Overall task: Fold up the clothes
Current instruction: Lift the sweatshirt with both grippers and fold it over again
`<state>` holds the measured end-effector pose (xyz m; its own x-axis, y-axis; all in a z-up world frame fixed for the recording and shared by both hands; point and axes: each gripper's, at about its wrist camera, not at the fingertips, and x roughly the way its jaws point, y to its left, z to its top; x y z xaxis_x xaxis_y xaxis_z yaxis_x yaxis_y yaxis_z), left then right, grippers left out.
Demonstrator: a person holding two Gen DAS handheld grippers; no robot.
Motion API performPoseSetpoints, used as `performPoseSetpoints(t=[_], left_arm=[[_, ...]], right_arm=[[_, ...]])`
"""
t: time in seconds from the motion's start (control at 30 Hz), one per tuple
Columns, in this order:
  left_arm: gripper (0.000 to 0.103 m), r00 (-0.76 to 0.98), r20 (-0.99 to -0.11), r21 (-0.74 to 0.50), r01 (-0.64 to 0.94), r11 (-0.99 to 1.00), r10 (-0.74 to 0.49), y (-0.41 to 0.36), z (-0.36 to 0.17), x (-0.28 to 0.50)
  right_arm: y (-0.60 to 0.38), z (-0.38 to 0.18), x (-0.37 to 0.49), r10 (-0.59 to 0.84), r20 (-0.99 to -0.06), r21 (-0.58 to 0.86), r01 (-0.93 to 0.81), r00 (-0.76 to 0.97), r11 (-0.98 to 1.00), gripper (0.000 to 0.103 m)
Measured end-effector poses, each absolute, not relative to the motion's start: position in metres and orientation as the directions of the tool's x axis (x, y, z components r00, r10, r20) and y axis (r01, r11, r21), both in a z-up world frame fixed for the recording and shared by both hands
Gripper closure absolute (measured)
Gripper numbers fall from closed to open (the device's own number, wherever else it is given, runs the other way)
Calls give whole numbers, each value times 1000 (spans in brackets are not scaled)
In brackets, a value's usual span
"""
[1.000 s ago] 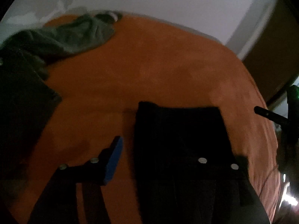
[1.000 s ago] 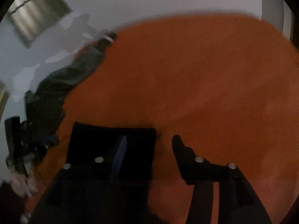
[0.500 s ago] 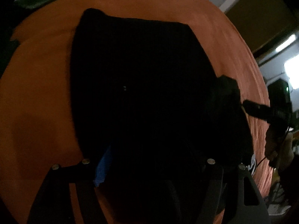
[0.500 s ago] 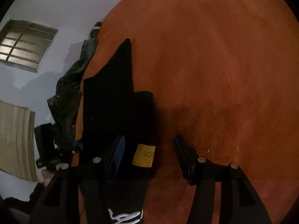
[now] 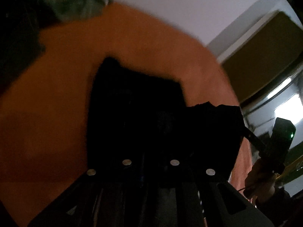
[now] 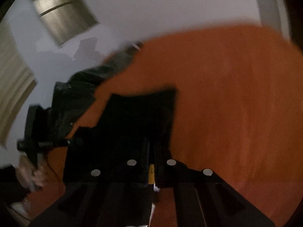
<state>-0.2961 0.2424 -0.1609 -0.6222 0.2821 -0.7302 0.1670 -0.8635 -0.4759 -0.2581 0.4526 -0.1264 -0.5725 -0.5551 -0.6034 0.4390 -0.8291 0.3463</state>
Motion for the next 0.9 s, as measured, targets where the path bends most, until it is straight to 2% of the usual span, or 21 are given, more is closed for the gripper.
performPoseSetpoints(t=[0.17, 0.23, 0.33, 0.4, 0.47, 0.53, 0.57, 0.6, 0.63, 0.67, 0.73, 0.8, 0.9], left_arm=[[93, -710, -677, -394, 127, -910, 194, 220, -113, -322], [93, -716, -680, -360, 136, -923, 159, 209, -109, -343], [91, -644, -759, -297, 206, -932, 100, 190, -142, -379], [91, -578, -814, -240, 250, -938, 54, 188, -170, -401], [89, -490, -871, -196, 294, -935, 29, 182, -204, -418], [78, -429, -903, -196, 339, -920, 34, 179, -221, -423], [77, -438, -897, -227, 351, -909, 55, 176, -219, -419], [74, -473, -878, -266, 349, -898, 76, 173, -211, -409], [72, -510, -855, -299, 349, -888, 87, 169, -201, -398], [71, -557, -828, -309, 358, -881, 65, 165, -185, -382], [57, -631, -775, -332, 367, -869, 29, 162, -165, -347], [54, -676, -735, -381, 338, -860, 60, 169, -152, -302], [54, -601, -788, -358, 271, -893, 134, 204, -168, -265]], right_arm=[[429, -78, -302, -575, -516, 327, 475, -634, -817, 101], [419, -76, -335, -569, -520, 324, 469, -637, -822, 101], [389, -119, -400, -509, -642, 315, 408, -573, -857, 98], [373, -177, -441, -467, -768, 333, 349, -438, -876, 93], [363, -222, -462, -435, -842, 346, 299, -319, -889, 92], [368, -232, -463, -432, -845, 362, 257, -316, -896, 66], [375, -224, -458, -446, -821, 383, 234, -357, -894, 59], [383, -214, -450, -455, -797, 403, 212, -397, -891, 43], [392, -202, -438, -461, -777, 416, 199, -429, -887, 34], [401, -192, -426, -466, -758, 425, 198, -455, -883, 33], [414, -174, -395, -475, -735, 432, 206, -484, -878, 32], [422, -168, -353, -497, -734, 444, 226, -463, -867, 32], [417, -183, -291, -540, -755, 478, 251, -371, -842, 33]])
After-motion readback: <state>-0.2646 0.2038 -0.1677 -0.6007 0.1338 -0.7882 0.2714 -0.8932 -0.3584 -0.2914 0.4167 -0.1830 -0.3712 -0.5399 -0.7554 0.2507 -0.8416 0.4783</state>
